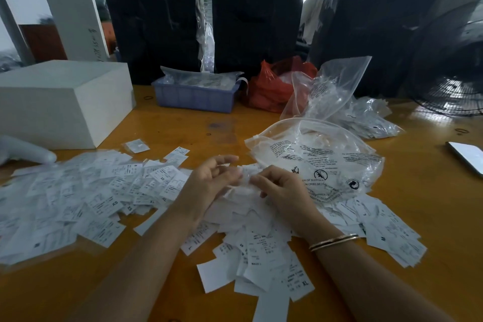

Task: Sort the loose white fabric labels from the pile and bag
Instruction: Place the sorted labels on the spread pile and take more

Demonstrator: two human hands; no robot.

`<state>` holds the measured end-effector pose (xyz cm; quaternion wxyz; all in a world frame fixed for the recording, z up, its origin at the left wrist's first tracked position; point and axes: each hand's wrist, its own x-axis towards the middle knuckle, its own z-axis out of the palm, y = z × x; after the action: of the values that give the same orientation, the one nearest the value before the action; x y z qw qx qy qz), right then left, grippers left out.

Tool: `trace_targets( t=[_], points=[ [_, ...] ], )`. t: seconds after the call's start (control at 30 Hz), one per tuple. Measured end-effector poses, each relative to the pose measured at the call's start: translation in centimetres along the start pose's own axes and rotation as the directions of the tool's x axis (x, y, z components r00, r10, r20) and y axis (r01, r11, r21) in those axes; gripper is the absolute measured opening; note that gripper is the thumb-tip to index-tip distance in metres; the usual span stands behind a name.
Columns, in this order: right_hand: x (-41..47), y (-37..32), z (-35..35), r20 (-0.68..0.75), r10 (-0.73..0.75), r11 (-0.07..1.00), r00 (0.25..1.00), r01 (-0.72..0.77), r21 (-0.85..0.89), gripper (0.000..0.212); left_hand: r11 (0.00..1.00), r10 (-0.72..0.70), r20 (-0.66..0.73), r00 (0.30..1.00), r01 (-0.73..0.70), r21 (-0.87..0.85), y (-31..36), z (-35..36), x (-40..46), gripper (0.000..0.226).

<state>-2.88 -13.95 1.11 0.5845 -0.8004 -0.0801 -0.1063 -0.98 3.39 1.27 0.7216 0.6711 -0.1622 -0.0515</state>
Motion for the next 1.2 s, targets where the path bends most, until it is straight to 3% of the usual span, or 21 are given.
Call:
trace_targets(
  t=[0.07, 0.17, 0.3, 0.43, 0.5, 0.6, 0.73, 1.2],
  points=[
    [0.0, 0.0, 0.1, -0.031, -0.049, 0.996, 0.998, 0.047, -0.072, 0.014, 0.998, -0.022, 0.009, 1.0, 0.022, 0.062, 0.0, 0.2, 0.0, 0.045],
    [0.0, -0.1, 0.3, -0.039, -0.134, 0.981, 0.99, 0.127, -0.146, 0.012, 0.986, -0.025, -0.04, 0.999, 0.031, 0.163, 0.0, 0.3, 0.1, 0.015],
    [-0.2, 0.0, 0.4, -0.039, -0.241, 0.957, 0.97, 0.231, -0.177, 0.01, 0.98, -0.105, -0.003, 0.994, 0.104, 0.172, -0.1, 0.1, 0.0, 0.012],
    [-0.1, 0.1, 0.4, -0.04, -0.268, 0.945, 0.963, 0.254, -0.207, 0.007, 0.979, -0.115, -0.061, 0.991, 0.124, 0.165, -0.1, 0.2, -0.1, 0.007],
    [-0.1, 0.0, 0.3, -0.076, -0.228, 0.967, 0.971, 0.217, -0.134, 0.007, 0.99, -0.091, -0.112, 0.99, 0.102, 0.097, 0.1, 0.2, -0.1, 0.017],
    [-0.3, -0.3, 0.0, -0.171, -0.109, 0.987, 0.979, 0.128, 0.102, 0.024, 0.997, -0.069, -0.163, 0.984, 0.063, -0.044, 0.3, -0.1, 0.0, 0.024],
    [-0.5, -1.1, -0.3, -0.2, -0.046, 0.922, 0.979, 0.118, 0.368, 0.035, 0.994, -0.063, -0.203, 0.977, 0.043, -0.104, 0.3, -0.3, 0.2, 0.031],
    [-1.0, -1.5, -0.2, -0.126, -0.015, 0.95, 0.992, 0.053, 0.307, 0.029, 0.998, -0.041, -0.181, 0.983, 0.03, -0.062, 0.1, -0.4, 0.2, 0.029]
  ],
)
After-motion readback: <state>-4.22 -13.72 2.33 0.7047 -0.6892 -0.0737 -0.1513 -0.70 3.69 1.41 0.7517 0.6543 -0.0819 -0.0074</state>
